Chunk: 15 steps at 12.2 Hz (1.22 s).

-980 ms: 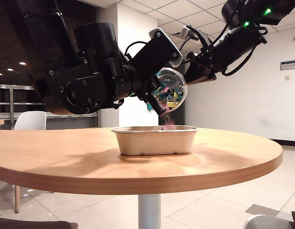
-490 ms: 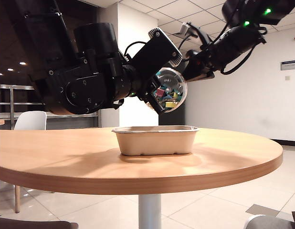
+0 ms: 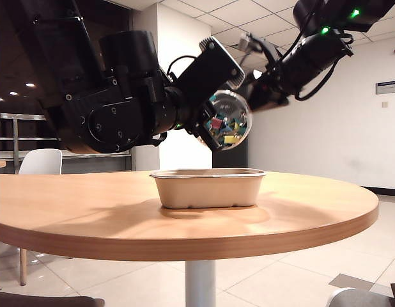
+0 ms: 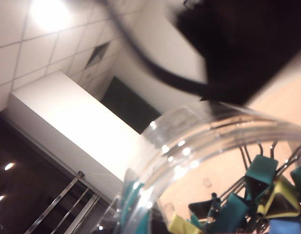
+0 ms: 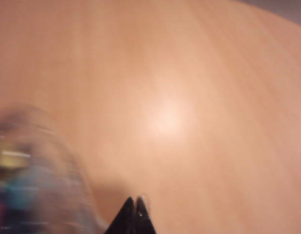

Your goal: Pick up the box filled with clips, pour some clips from it into the rectangular paper box, and then put the clip box back on the table.

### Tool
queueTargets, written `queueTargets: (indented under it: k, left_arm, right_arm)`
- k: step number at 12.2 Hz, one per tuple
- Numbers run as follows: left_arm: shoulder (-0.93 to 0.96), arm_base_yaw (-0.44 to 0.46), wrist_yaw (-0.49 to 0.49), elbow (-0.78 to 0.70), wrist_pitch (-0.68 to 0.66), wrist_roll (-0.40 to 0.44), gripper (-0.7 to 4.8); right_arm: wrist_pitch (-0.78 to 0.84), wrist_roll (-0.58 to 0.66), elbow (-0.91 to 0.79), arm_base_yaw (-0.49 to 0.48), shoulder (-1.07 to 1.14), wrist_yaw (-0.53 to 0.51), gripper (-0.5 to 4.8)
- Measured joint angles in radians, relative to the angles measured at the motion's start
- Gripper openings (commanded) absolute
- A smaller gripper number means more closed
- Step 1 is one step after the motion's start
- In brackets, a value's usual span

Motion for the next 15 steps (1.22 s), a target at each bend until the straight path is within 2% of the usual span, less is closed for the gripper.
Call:
queueTargets:
  k: [1,4,5,7,8,10,13,15]
  left_arm:
    - [-0.002,0.0,0.0,0.0,0.0,-0.003,-0.06]
    - [-0.002,0.0,0.0,0.0,0.0,-0.003,-0.06]
    - [-0.002,0.0,0.0,0.0,0.0,-0.003,-0.06]
    - [-0.002,0.0,0.0,0.0,0.0,-0.004,-0.06]
    - [-0.002,0.0,0.0,0.0,0.0,-0.004,-0.06]
    - [-0.002,0.002,-0.005,-0.004,-0.003,-0.006,-0.06]
    - [-0.002,0.002,-0.008,-0.005,-0.005,-0.014,-0.06]
    - [-0.002,0.0,-0.004,-0.004,-0.001,-0.019,-0.06]
  right_arm:
    - [0.0,0.0,-0.001,-0.002,0.0,0.085,-0.05]
    - [0.007,0.011,-0.001,-0.006,0.0,0.189,-0.05]
    - [0.012,0.012,-0.001,-0.005,0.0,0.186,-0.05]
    - [0.001,0.006,-0.001,-0.006,0.0,0.05,-0.05]
    - [-0.025,-0.009,-0.001,-0.005,0.0,-0.074,-0.05]
    - [-0.058,-0.036,0.001,-0.01,0.0,-0.159,-0.05]
    - [-0.073,-0.045,0.003,-0.012,0.0,-0.157,-0.05]
    - [-0.066,-0.034,0.001,-0.002,0.0,0.012,-0.05]
